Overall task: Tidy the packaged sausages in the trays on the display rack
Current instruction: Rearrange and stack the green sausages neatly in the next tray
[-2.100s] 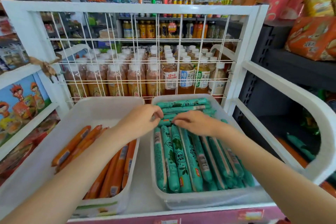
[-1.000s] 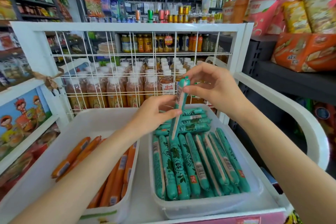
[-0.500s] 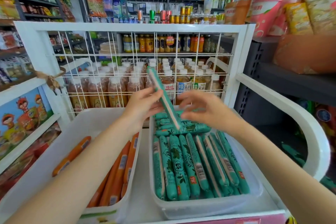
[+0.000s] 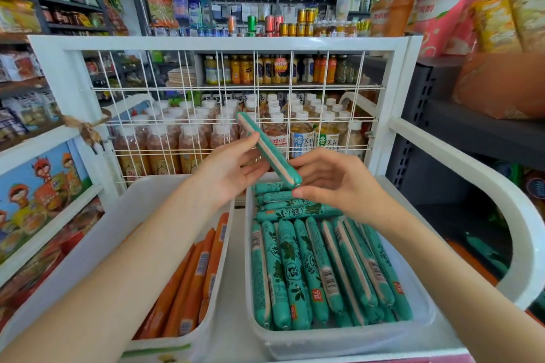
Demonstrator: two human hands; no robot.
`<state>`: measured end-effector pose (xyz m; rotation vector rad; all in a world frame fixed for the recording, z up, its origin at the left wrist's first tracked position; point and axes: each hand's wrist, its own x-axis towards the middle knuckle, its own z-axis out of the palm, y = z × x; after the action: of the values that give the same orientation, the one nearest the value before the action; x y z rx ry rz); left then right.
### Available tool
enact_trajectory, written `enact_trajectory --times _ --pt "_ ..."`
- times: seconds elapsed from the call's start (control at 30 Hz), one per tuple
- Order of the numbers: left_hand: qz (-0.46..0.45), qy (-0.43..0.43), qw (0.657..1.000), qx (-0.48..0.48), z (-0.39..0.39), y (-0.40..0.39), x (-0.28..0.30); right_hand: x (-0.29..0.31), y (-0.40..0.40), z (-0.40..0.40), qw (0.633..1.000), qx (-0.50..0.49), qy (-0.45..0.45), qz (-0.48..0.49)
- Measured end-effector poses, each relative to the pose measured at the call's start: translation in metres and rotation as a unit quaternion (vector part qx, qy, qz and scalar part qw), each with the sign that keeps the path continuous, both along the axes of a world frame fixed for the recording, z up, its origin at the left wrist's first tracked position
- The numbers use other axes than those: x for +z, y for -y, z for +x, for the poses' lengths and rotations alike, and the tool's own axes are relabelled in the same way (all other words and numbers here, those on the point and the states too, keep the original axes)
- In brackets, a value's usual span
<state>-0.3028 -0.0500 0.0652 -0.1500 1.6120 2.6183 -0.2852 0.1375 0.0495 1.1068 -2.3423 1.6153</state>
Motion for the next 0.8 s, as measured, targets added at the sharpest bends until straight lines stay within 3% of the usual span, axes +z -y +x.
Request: enact_trajectory --times 0.23,0.4,0.43,0.5,0.57,0.63,0.73,0.8 --pt "0.093 0.034 0.995 0.025 -0.006 -0.008 -0.009 0.007 -0.005 -0.007 0.999 0.013 0.038 -0.037" --pt "0.114 0.014 0.992 0.057 -0.014 -0.018 -0.016 0.000 -0.006 -0.023 0.985 -0.096 0.107 -0.093" --pt "0.079 0.001 0.996 0.033 -0.014 -0.018 -0.018 -0.002 -0.008 -0.029 0.978 -0.136 0.118 -0.108" --pt "-0.104 -0.027 0.994 -0.022 -0.013 -0.015 -0.024 -0.004 -0.016 -0.045 0.962 -0.211 0.127 -0.116" --pt "-0.319 -0.065 0.945 -0.028 -0.011 -0.009 -0.033 -0.008 -0.026 -0.062 0.955 -0.264 0.117 -0.074" --pt "-0.466 -0.118 0.877 0.008 -0.013 -0.001 -0.043 -0.016 -0.032 -0.076 0.955 -0.275 0.114 0.016" --pt "-0.578 -0.156 0.800 0.024 -0.015 0.008 -0.055 -0.040 -0.033 -0.090 0.937 -0.243 0.080 0.238" --pt "-0.623 -0.154 0.767 -0.004 -0.015 0.012 -0.061 -0.052 -0.032 -0.094 0.918 -0.242 0.035 0.312"
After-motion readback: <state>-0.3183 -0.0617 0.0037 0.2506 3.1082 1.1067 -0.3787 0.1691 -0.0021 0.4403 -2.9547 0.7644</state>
